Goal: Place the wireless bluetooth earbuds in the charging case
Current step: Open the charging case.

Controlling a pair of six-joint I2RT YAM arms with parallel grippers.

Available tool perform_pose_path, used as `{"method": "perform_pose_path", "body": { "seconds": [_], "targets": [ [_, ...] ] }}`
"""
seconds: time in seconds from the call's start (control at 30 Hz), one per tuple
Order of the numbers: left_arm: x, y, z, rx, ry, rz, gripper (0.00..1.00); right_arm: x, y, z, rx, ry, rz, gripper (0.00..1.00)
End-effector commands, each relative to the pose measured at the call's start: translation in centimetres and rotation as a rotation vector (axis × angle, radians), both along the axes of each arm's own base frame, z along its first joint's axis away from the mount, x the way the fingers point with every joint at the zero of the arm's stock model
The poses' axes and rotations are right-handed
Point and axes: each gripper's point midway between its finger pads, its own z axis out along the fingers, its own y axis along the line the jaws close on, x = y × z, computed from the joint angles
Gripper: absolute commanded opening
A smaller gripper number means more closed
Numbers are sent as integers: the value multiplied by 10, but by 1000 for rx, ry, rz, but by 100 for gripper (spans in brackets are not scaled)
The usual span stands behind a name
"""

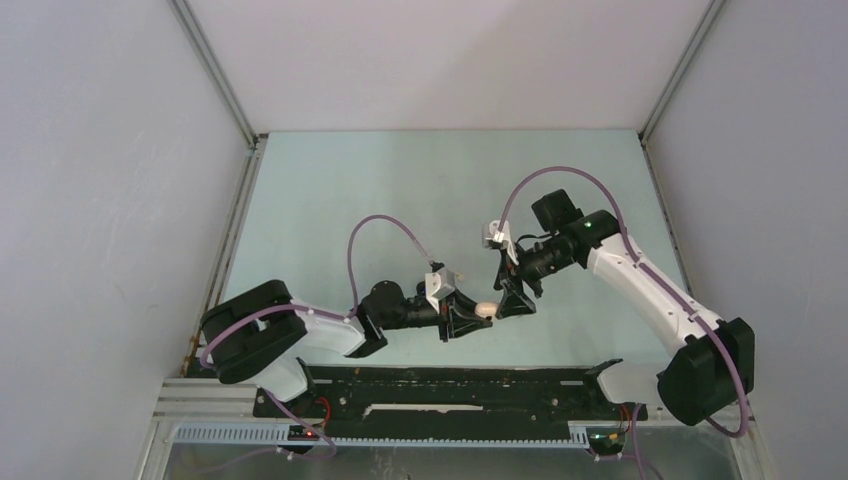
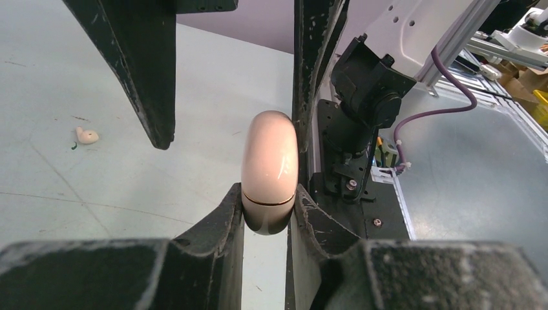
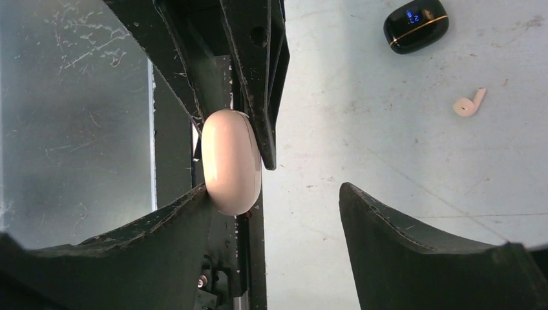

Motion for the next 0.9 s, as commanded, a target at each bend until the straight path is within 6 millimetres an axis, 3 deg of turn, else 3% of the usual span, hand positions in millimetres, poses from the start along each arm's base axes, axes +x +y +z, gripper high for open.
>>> {"method": "perform_pose_path", "body": {
  "seconds": [0.0, 0.33, 0.67, 0.87],
  "targets": [
    [-1, -4, 35, -96, -63, -18, 0, 7, 6, -4, -2, -16, 5, 73],
    [-8, -3, 32, -97, -83, -49, 0, 27, 8, 22, 146, 179, -71, 72],
    [-5, -5, 29, -86, -74, -34, 0, 20, 10, 21, 160, 232, -44, 72],
    [-2, -7, 24, -69, -57, -25, 0, 12, 9, 36, 188, 219, -10, 73]
  ]
}}
